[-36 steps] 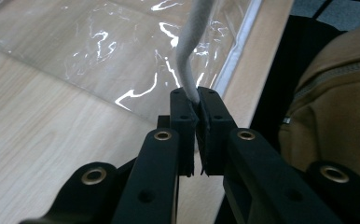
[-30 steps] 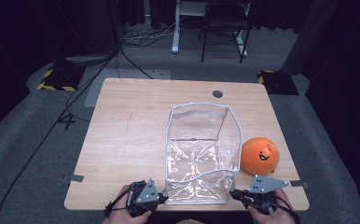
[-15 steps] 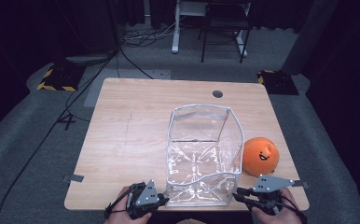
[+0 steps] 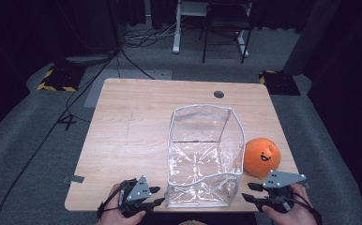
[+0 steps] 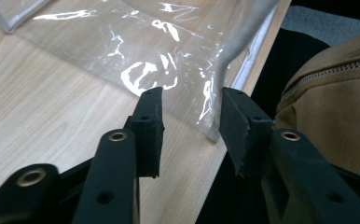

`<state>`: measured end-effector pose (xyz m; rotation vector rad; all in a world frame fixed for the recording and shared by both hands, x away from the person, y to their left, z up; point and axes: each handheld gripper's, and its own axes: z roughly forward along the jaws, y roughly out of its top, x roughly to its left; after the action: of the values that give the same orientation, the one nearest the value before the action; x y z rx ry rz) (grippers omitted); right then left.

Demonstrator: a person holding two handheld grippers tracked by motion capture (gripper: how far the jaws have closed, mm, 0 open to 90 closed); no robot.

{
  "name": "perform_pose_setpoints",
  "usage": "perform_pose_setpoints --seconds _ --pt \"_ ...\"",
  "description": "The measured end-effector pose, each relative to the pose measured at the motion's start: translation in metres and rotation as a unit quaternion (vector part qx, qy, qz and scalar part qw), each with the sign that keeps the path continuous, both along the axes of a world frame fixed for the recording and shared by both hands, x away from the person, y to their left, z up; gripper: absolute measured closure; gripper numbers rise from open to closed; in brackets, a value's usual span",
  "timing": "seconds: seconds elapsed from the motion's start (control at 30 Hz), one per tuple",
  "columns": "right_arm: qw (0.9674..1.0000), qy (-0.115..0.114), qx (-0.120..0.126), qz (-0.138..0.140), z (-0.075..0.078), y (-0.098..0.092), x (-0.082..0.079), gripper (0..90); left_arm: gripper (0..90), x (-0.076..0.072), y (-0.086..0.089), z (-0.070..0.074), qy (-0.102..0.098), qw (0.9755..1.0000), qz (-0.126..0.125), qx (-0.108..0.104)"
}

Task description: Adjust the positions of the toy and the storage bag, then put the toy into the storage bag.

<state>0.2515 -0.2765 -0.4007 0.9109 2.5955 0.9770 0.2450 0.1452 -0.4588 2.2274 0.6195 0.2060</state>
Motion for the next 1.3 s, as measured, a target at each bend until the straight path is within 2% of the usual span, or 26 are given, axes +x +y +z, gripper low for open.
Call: perform_pose_setpoints --seconds 0.2,0.47,0.57,0.6,0.67,0.83,1.07,1.13,1.17,1.23,1.3 --pt "0.9997 -0.01 0.002 -0.021 0.01 -0.01 0.006 51.3 57.5 0.008 0.01 0.002 -0.004 0.9997 0.026 0.002" --pt "0.9989 -0.013 0.008 -0.044 0.021 -0.022 0.019 48.5 50.7 0.021 0.021 -0.007 -0.005 0.9979 0.064 0.015" --pt "0.9986 -0.017 0.008 -0.05 0.027 -0.027 0.025 48.1 46.6 0.027 0.03 -0.012 -0.002 0.996 0.089 0.014" --pt "0.9986 -0.017 0.008 -0.05 0.027 -0.027 0.025 48.1 45.5 0.027 0.03 -0.012 -0.002 0.996 0.089 0.014" --pt "0.9983 -0.019 0.007 -0.054 0.03 -0.03 0.027 47.9 43.7 0.031 0.037 -0.016 -0.004 0.9941 0.108 0.013" --pt "0.9976 -0.029 0.003 -0.062 0.043 -0.038 0.036 47.8 39.2 0.038 0.051 -0.026 0.004 0.9906 0.136 0.016" --pt "0.9963 -0.038 -0.01 -0.077 0.057 -0.046 0.054 47.8 39.3 0.046 0.066 -0.038 0.018 0.9875 0.154 0.028" --pt "0.9958 -0.036 -0.015 -0.083 0.06 -0.05 0.061 47.8 39.2 0.048 0.068 -0.04 0.019 0.9866 0.158 0.033" --pt "0.9949 -0.036 -0.021 -0.092 0.063 -0.055 0.07 47.0 38.6 0.049 0.07 -0.042 0.017 0.9862 0.161 0.035" --pt "0.9945 -0.036 -0.025 -0.095 0.064 -0.057 0.073 46.5 38.5 0.049 0.071 -0.044 0.019 0.9858 0.163 0.037" --pt "0.993 -0.031 -0.026 -0.111 0.066 -0.065 0.085 45.2 37.9 0.05 0.073 -0.046 0.02 0.9852 0.165 0.042"
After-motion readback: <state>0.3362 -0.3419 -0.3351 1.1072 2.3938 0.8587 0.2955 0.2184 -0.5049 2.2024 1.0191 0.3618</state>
